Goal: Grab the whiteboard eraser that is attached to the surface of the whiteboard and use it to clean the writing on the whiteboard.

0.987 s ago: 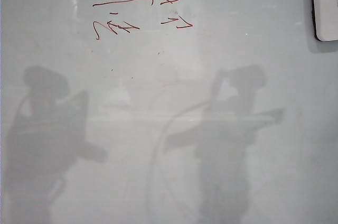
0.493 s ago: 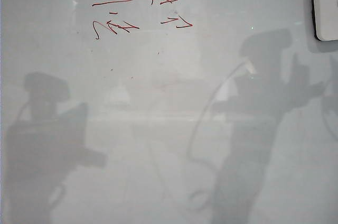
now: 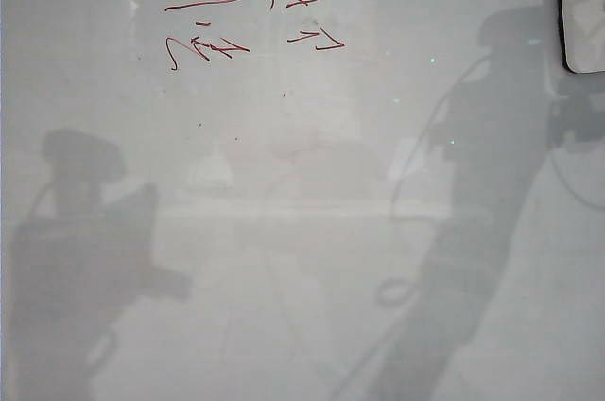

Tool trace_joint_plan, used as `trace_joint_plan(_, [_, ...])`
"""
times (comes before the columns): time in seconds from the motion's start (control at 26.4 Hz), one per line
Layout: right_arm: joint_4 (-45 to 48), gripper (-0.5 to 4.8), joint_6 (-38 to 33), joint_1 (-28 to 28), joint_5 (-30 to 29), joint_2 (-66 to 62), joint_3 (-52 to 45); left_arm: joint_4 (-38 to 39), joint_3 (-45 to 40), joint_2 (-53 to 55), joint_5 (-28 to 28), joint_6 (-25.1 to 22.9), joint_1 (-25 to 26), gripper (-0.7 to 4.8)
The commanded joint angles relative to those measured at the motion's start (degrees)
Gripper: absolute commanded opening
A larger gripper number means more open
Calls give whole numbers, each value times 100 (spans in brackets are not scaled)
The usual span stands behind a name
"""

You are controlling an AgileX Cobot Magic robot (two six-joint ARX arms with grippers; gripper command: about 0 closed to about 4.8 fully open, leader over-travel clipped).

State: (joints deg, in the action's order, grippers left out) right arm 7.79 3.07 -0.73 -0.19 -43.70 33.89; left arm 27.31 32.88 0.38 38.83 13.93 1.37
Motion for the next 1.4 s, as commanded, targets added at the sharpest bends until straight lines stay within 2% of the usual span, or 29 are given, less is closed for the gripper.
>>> trace_joint_plan(0.04, [612,443,20,-13,48,-428,20,-35,24,2,-4,-17,9,-5])
trace_joint_plan(0.49, [1912,443,44,-52,247,-1526,22,-35,24,2,-4,-2,9,-5])
trace_joint_plan(0.61, [1950,438,44,-57,291,-1580,22,-35,24,2,-7,-2,9,-5])
trace_joint_plan(0.68, [1950,394,42,-63,308,-1580,22,-35,24,2,-9,-4,9,-5])
trace_joint_plan(0.76, [1950,282,44,-63,306,-1580,22,-35,24,2,-24,-4,9,-5])
trace_joint_plan(0.8, [1943,256,44,-63,306,-1580,22,-35,24,2,-26,-4,9,-5])
trace_joint_plan(0.91, [1897,207,44,-90,302,-1556,22,-35,22,2,-24,-4,9,-5])
trace_joint_plan(0.99, [1860,206,44,-164,304,-1515,24,-35,22,2,-24,-4,9,-5])
trace_joint_plan(1.1, [1729,205,39,-435,304,-1364,35,-35,22,2,-24,-4,9,-5])
trace_joint_plan(1.21, [1528,197,42,-1005,420,-1161,63,-35,22,2,-24,-4,9,-5])
trace_joint_plan(1.4, [1471,198,520,-2553,1519,-1209,286,-39,22,2,-160,-24,9,-5])
